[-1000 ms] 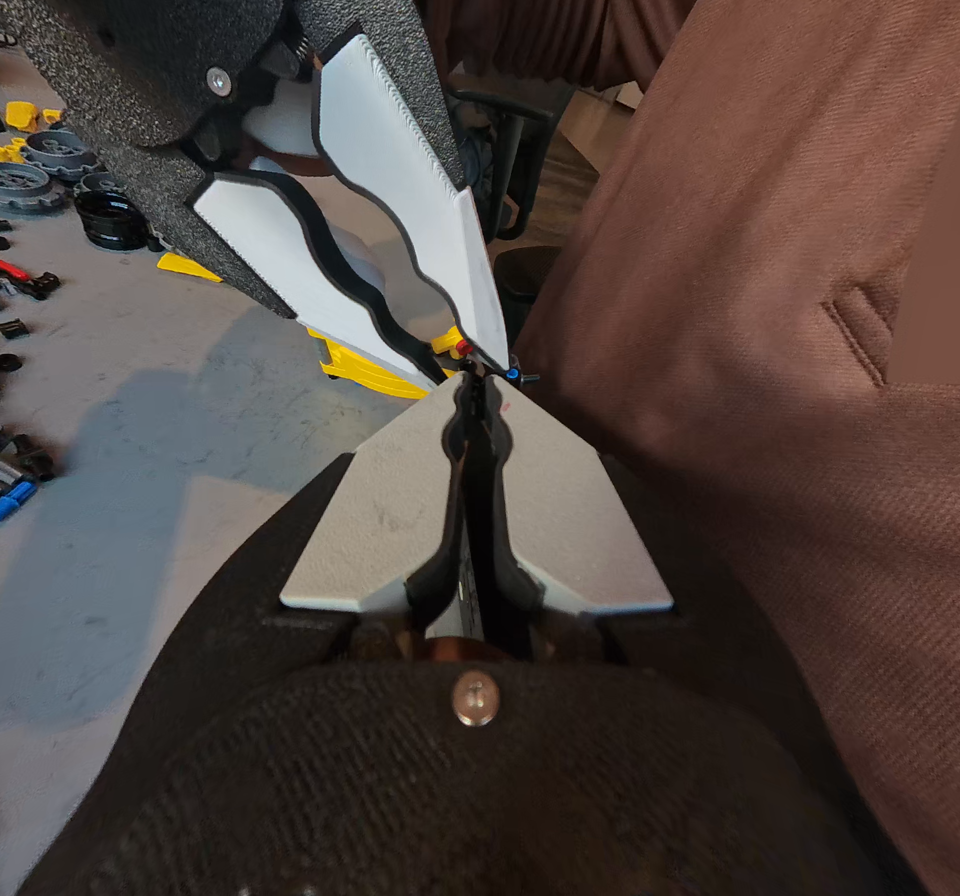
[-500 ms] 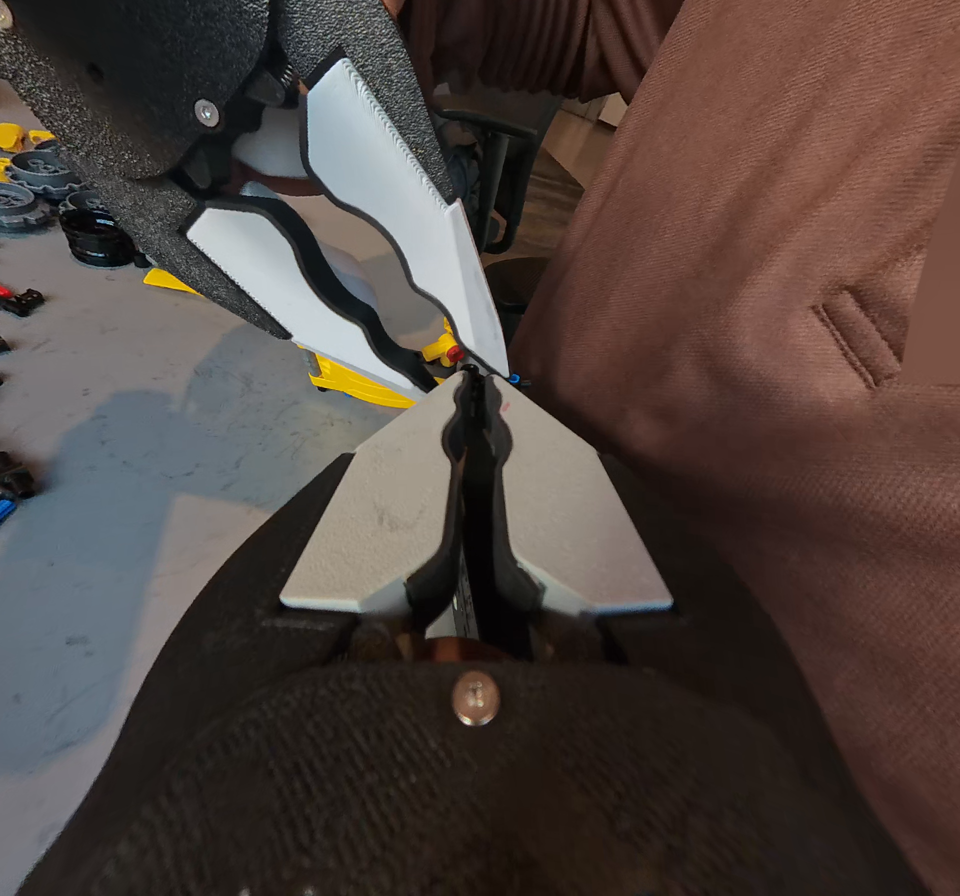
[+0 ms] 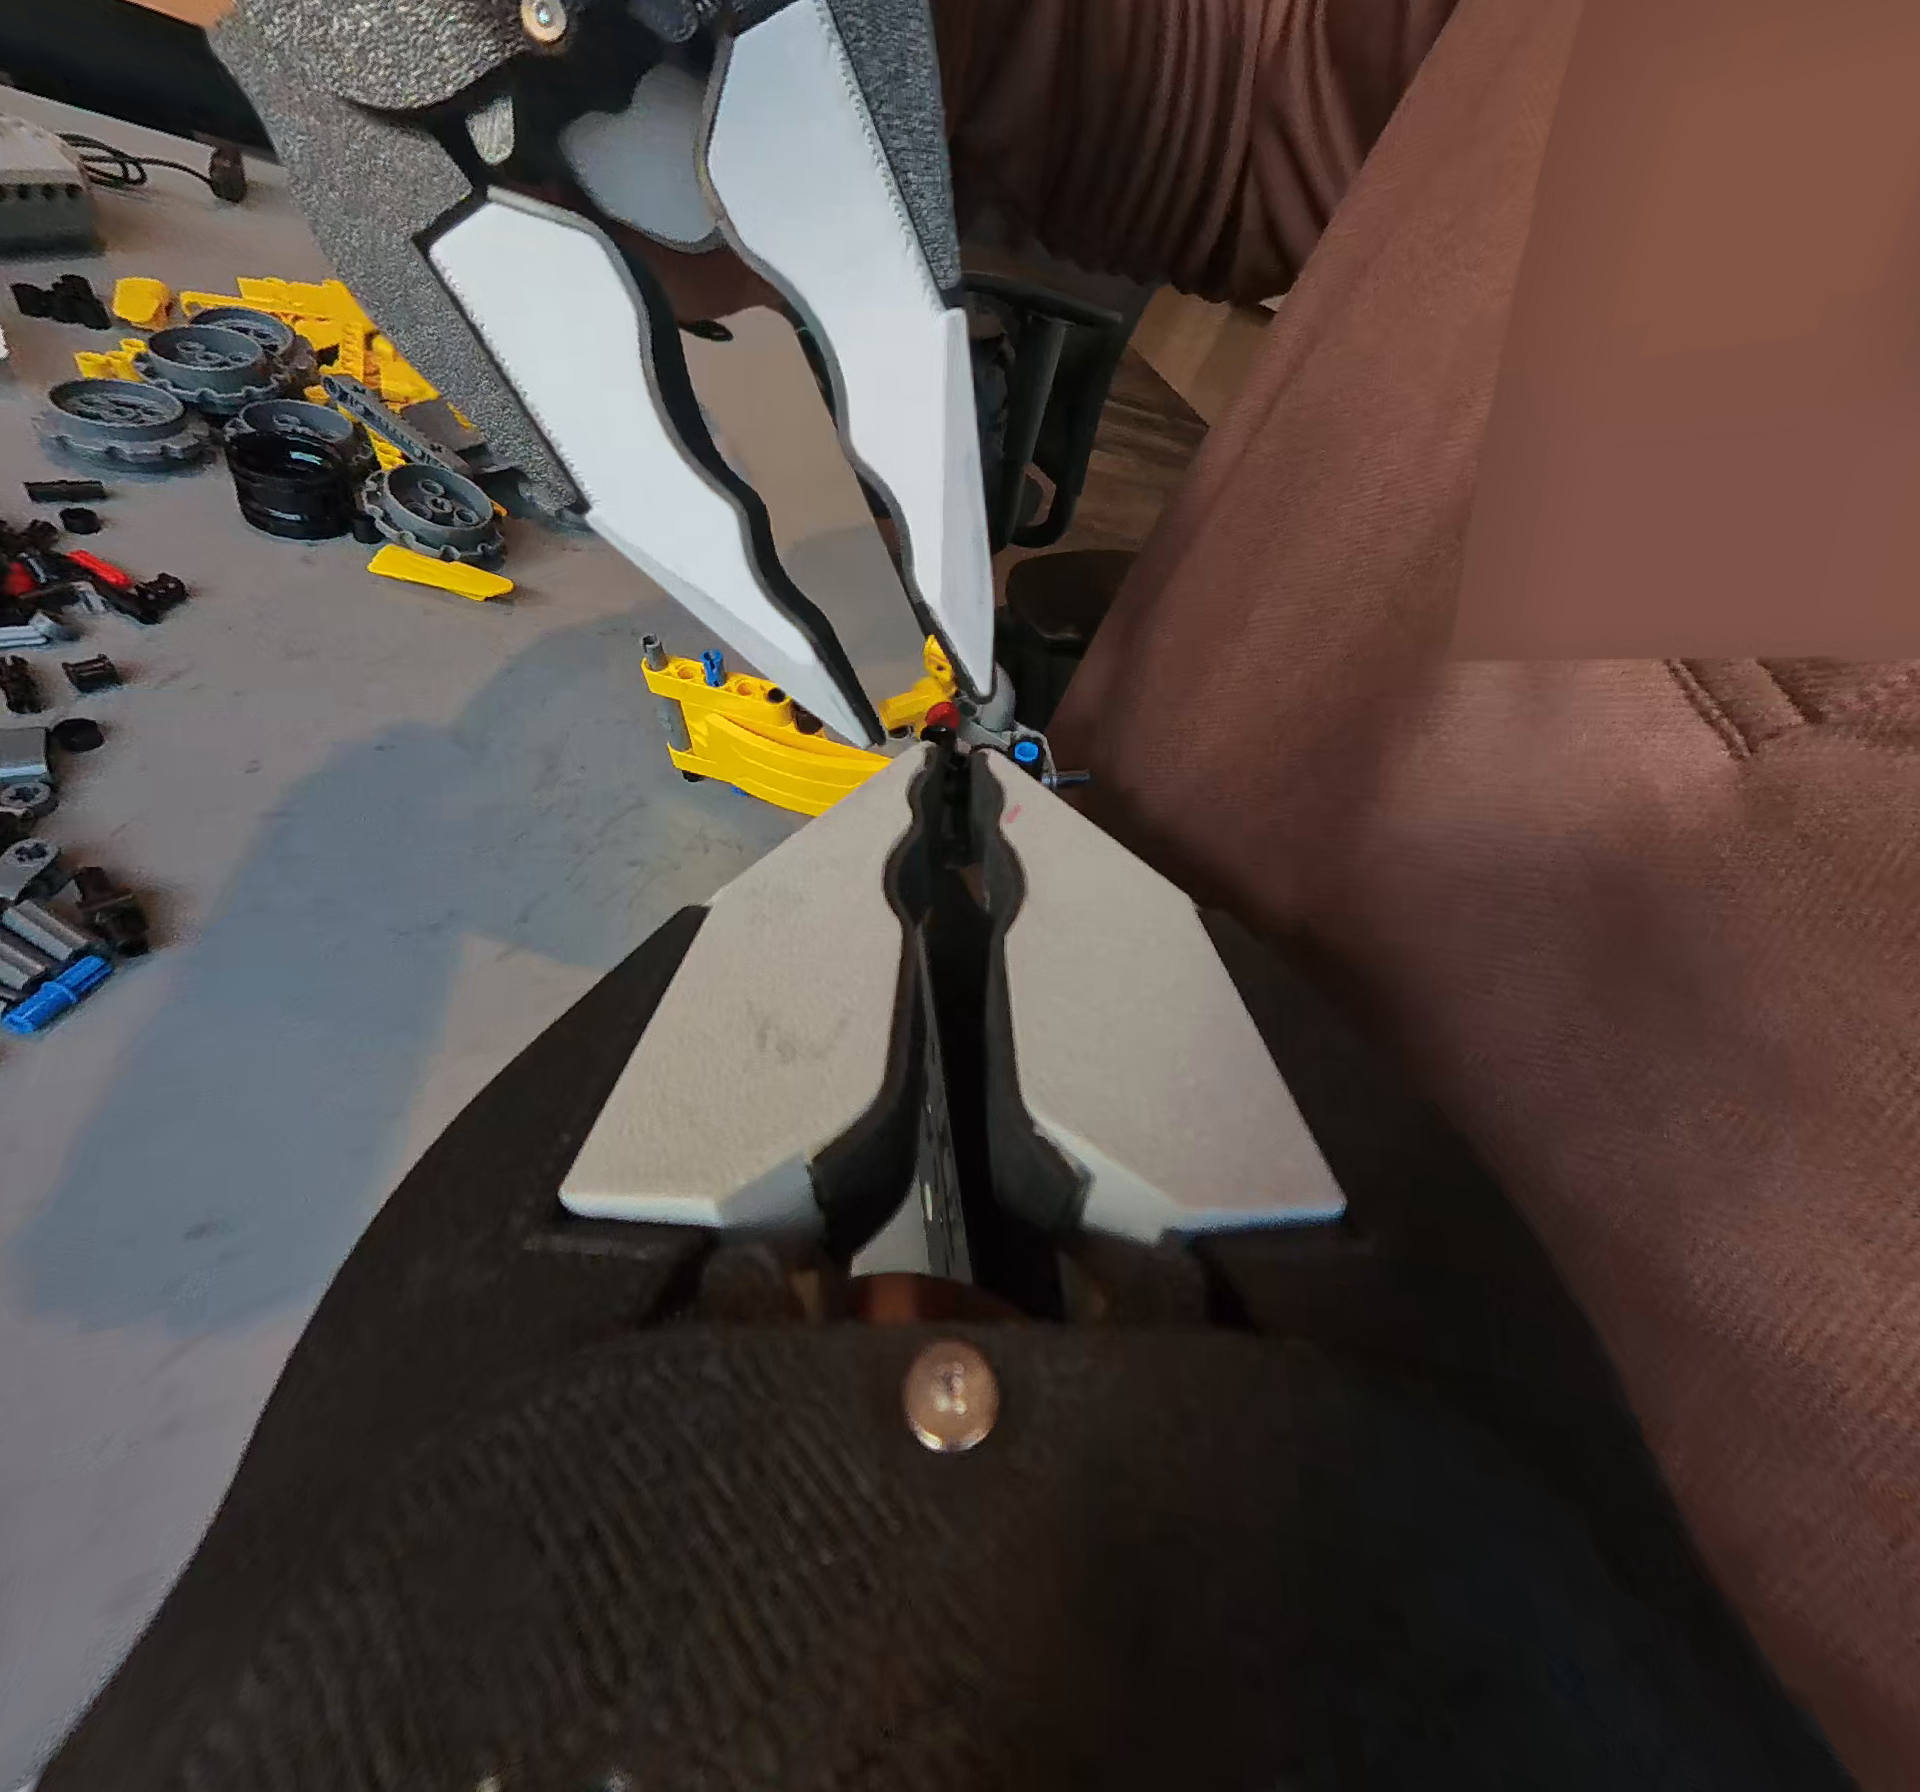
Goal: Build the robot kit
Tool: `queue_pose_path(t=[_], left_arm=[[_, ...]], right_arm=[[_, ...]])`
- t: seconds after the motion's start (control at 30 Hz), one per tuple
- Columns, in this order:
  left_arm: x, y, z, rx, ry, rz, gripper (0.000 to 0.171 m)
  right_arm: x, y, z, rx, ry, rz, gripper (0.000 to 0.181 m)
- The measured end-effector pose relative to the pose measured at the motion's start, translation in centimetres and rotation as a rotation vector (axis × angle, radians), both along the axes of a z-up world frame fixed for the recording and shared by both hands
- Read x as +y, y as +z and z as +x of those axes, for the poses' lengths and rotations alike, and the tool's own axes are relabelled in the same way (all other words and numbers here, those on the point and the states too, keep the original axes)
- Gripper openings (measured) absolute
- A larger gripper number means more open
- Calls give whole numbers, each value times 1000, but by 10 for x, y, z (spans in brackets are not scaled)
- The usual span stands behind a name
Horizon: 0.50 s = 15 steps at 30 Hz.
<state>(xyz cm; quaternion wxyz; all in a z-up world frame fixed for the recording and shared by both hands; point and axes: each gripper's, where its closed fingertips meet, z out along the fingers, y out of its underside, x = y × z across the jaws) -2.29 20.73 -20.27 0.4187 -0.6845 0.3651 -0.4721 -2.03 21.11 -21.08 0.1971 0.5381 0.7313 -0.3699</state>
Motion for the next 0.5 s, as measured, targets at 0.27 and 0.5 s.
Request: queue_pose_path(t=[0.27,0.5], left_arm=[[1,-1,3,12,7,-7,1],[-1,-3,-11,79,-9,-5,14]], right_arm=[[-6,-13,4,72,79,106,5],[-6,-11,7,54,81,113,4]])
